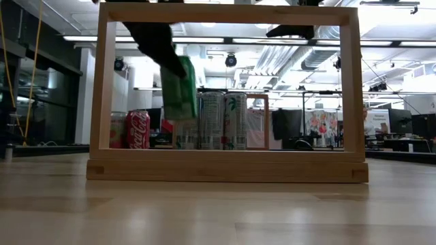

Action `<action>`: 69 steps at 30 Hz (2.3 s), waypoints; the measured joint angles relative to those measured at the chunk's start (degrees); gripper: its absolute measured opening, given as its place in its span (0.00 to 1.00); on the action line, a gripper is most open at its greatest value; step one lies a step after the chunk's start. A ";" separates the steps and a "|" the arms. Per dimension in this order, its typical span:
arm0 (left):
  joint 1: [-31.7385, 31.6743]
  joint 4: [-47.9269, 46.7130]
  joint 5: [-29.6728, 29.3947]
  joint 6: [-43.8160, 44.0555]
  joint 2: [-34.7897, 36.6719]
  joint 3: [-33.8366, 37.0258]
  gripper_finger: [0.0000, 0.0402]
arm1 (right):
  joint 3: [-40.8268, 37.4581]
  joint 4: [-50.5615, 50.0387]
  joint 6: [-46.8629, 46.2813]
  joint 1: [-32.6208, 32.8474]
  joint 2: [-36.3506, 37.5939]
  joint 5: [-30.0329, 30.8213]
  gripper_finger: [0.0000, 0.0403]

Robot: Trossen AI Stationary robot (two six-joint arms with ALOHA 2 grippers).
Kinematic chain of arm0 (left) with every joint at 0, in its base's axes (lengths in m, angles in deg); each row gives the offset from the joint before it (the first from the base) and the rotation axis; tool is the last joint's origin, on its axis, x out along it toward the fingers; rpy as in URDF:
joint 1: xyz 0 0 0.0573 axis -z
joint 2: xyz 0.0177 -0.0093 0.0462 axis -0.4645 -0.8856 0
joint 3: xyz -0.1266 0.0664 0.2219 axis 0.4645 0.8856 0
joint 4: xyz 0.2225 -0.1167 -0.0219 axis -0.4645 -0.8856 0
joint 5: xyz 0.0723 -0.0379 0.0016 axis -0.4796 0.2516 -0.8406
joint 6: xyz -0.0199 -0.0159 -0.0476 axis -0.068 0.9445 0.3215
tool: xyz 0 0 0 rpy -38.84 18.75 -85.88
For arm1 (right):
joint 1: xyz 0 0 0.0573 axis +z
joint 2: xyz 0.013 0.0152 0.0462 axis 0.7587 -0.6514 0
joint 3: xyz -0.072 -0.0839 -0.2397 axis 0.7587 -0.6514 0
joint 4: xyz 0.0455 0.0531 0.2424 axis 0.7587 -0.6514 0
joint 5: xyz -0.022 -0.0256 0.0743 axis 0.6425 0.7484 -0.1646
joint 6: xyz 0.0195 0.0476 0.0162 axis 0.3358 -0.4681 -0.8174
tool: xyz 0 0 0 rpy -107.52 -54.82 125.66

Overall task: Place canned beverage on shelf
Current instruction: Put the top left green can on the shelf

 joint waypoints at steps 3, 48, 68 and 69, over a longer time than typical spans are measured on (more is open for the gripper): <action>-1.70 1.23 2.22 1.38 -2.89 -0.02 0.71 | 0.00 0.00 0.00 0.00 0.00 0.00 0.98; -9.66 5.60 4.14 -3.10 -11.63 -0.04 0.75 | 0.00 0.03 -1.55 0.00 0.00 -0.04 0.98; -9.30 3.94 3.81 -1.55 -2.74 -1.80 0.93 | 0.00 0.19 -1.55 0.00 0.00 0.07 0.98; -9.14 3.58 3.59 -1.48 -1.32 -2.53 0.93 | 0.00 0.26 -1.47 0.02 0.00 0.25 0.98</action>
